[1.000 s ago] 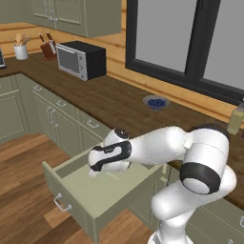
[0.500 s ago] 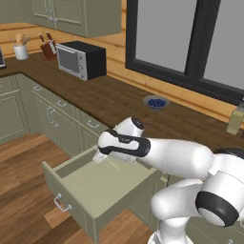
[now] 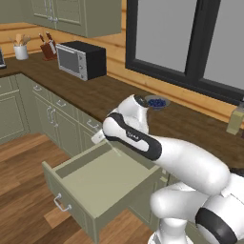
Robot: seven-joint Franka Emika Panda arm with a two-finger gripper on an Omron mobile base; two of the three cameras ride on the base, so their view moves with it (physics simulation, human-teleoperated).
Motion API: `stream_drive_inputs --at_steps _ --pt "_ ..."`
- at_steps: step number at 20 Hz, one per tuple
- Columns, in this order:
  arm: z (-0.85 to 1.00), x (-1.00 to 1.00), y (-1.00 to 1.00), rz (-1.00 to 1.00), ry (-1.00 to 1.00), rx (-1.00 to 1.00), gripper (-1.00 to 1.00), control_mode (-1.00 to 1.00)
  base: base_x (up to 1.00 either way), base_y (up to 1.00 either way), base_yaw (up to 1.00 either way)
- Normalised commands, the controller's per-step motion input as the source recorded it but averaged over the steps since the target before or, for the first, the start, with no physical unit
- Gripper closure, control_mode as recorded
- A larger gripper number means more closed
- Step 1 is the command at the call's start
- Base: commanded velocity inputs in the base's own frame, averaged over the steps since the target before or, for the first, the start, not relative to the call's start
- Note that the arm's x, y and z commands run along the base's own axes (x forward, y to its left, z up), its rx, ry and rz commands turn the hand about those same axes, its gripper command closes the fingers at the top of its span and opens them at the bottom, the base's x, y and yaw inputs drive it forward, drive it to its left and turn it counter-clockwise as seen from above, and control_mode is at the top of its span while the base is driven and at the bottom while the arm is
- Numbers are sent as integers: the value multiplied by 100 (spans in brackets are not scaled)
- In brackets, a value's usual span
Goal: Take a straw from the drawer in front and place it inside the glass cup on the dining counter.
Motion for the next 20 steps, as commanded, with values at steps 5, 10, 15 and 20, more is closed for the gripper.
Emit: stream_drive_inputs --at_steps 5,10,15,20 --pt "99 -29 -38 -7 13 -2 100 -100 0 0 0" --pt "40 -42 -47 -9 6 -3 100 -100 0 0 0" --pt "0 -38 -52 -12 0 0 100 -100 0 0 0" --pt "0 -66 -61 -12 -4 0 100 -100 0 0 0"
